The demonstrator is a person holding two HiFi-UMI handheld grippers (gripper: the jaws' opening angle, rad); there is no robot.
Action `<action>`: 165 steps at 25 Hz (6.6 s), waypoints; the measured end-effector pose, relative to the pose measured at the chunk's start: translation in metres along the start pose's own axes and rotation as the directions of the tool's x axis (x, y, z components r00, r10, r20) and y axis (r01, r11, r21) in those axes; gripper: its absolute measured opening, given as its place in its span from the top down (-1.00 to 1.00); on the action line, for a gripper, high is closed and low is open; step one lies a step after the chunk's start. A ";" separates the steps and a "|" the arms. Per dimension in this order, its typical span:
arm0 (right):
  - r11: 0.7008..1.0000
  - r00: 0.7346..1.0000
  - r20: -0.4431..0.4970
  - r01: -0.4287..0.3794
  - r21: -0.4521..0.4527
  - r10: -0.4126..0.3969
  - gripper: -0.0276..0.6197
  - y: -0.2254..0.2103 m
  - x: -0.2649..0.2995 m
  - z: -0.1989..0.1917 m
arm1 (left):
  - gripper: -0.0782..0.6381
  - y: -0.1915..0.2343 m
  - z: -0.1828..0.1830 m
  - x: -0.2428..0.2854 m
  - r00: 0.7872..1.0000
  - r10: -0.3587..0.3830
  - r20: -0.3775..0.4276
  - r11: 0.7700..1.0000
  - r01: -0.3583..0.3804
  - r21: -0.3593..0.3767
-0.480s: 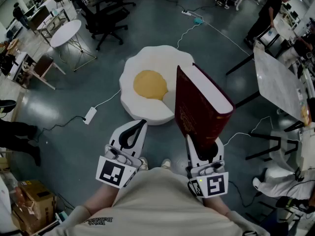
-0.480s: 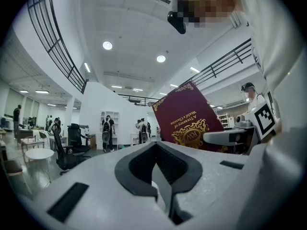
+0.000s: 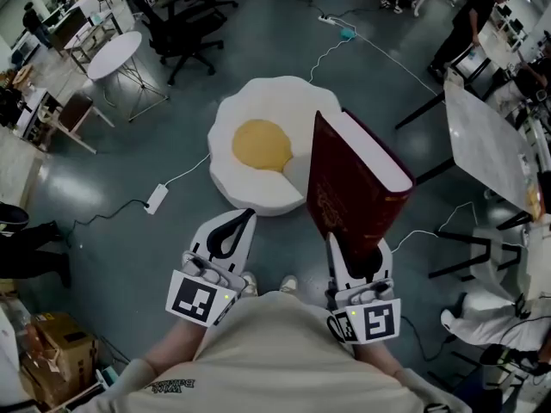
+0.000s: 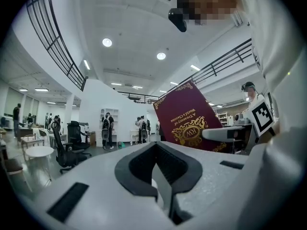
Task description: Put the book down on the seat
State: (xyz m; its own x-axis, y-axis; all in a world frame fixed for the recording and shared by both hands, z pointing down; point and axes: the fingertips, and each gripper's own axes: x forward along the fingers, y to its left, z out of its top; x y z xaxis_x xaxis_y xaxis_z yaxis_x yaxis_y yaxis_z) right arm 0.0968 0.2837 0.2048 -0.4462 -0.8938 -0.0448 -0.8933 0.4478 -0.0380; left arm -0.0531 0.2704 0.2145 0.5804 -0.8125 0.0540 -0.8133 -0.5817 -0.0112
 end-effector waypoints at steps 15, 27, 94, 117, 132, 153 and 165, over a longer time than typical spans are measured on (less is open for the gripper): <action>1.000 1.000 -0.013 -0.004 0.029 0.004 0.29 -0.023 -0.016 -0.008 | 0.77 -0.021 -0.011 0.017 0.999 0.000 -0.037 1.000 -0.001 -0.016; 0.999 0.999 -0.014 -0.031 0.041 0.032 0.29 -0.050 -0.038 -0.013 | 0.77 -0.046 -0.008 0.025 0.998 0.052 -0.026 0.999 -0.052 -0.002; 0.998 0.996 -0.071 -0.053 0.031 0.055 0.28 -0.080 0.357 -0.036 | 0.77 0.288 -0.021 0.238 1.000 0.021 0.012 1.000 -0.021 -0.017; 0.982 0.948 -0.301 -0.052 0.184 0.107 0.28 -0.144 0.418 -0.124 | 0.77 0.307 -0.060 0.314 0.996 0.025 -0.086 0.995 -0.033 -0.095; 0.953 0.875 -0.481 0.094 0.289 0.059 0.28 -0.251 0.498 -0.323 | 0.77 0.328 -0.217 0.445 0.995 0.005 -0.104 0.992 -0.018 -0.129; 0.919 0.724 -0.682 0.195 0.342 0.100 0.28 -0.287 0.511 -0.701 | 0.77 0.294 -0.610 0.516 0.935 -0.109 -0.338 0.960 0.011 -0.278; 0.879 0.615 -0.782 0.310 0.361 0.104 0.27 -0.271 0.484 -0.835 | 0.77 0.276 -0.744 0.493 0.872 -0.151 -0.466 0.947 -0.008 -0.320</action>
State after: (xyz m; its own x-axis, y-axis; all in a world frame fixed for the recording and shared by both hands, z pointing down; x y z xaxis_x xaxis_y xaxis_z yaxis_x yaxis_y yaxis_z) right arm 0.0777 -0.2896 1.0275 -0.4098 -0.5210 0.7488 -0.9044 0.1248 -0.4080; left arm -0.0218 -0.2629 0.9806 0.6097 -0.6032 0.5142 -0.7877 -0.5329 0.3089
